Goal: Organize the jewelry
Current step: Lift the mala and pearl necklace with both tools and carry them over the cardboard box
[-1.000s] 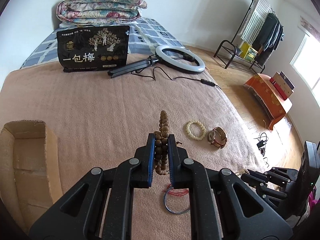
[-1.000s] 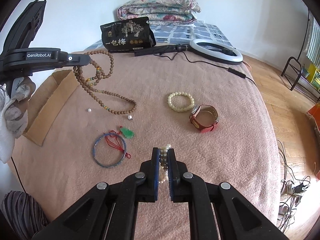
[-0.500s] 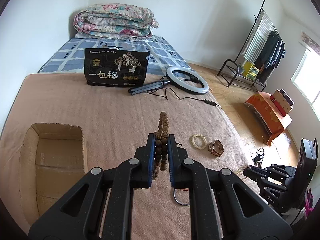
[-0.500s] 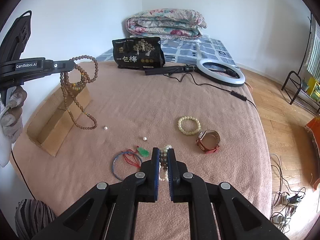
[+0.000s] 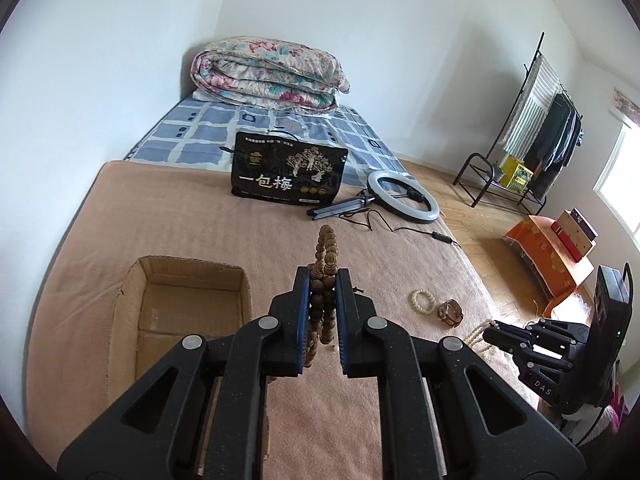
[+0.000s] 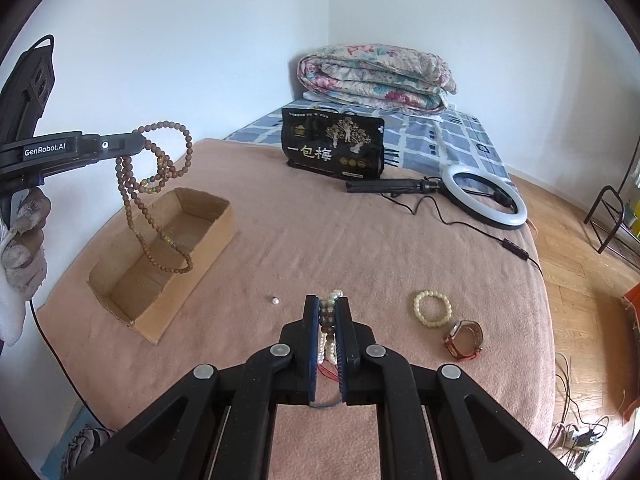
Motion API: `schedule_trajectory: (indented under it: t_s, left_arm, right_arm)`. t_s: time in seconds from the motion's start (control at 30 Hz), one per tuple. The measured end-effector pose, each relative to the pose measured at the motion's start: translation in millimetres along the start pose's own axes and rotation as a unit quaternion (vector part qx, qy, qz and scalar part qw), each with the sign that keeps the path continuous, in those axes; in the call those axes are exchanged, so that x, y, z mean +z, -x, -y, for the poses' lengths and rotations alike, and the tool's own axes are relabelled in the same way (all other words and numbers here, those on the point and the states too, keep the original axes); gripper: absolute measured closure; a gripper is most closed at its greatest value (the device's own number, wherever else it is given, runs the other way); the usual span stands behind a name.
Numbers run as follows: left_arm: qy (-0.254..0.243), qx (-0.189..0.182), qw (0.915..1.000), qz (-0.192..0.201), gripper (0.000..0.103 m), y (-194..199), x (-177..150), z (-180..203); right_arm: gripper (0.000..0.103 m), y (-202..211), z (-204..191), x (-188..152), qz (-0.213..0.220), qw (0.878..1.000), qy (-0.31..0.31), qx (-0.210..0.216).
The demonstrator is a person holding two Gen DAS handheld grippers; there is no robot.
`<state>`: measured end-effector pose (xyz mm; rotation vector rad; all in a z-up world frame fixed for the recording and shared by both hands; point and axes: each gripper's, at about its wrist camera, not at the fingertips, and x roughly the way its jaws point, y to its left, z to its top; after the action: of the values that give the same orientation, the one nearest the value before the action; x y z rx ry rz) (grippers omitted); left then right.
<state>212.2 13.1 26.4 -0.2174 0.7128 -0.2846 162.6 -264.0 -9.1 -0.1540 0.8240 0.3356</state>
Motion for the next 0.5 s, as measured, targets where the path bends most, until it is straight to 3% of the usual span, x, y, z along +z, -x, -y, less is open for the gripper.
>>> schedule_trajectory:
  t_s: [0.5]
  left_arm:
    - [0.027, 0.032, 0.9989, 0.019, 0.093, 40, -8, -65]
  right_arm:
    - [0.098, -34, -74, 54, 0.011, 0.997, 0.044, 0.056]
